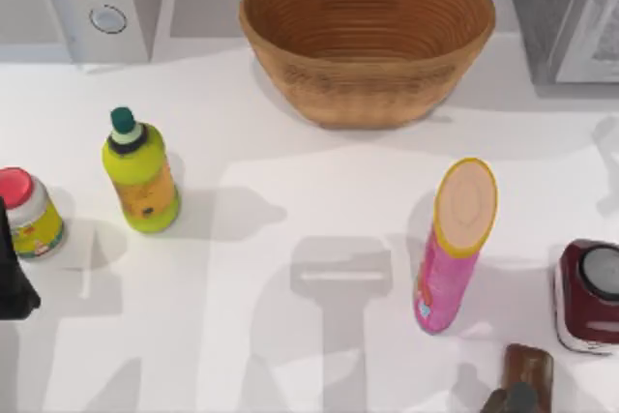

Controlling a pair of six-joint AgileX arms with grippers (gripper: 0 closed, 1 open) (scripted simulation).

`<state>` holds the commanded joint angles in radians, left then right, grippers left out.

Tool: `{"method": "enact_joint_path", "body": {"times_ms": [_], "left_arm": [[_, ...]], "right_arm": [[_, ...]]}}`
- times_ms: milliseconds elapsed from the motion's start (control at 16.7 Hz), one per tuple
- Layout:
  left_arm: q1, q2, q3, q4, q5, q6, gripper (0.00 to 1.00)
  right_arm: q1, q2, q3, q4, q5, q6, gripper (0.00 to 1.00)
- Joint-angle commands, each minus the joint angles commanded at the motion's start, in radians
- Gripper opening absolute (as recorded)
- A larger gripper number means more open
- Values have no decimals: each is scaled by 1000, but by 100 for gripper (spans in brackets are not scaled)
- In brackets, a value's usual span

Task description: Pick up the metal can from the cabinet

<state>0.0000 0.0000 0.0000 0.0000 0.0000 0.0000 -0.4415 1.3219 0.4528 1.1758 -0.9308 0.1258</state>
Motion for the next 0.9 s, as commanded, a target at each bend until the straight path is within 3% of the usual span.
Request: {"method": "enact_joint_path", "body": {"times_ms": [420,660,900], "left_arm": [[0,0,0,0,0,0,100],[0,0,0,0,0,0,100],[0,0,0,0,0,0,100]], "right_arm": [[-211,685,170,564,-370,32,0],[-287,937,182,703,-511,58,0],[-313,1020,174,735,-563,71,0]]}}
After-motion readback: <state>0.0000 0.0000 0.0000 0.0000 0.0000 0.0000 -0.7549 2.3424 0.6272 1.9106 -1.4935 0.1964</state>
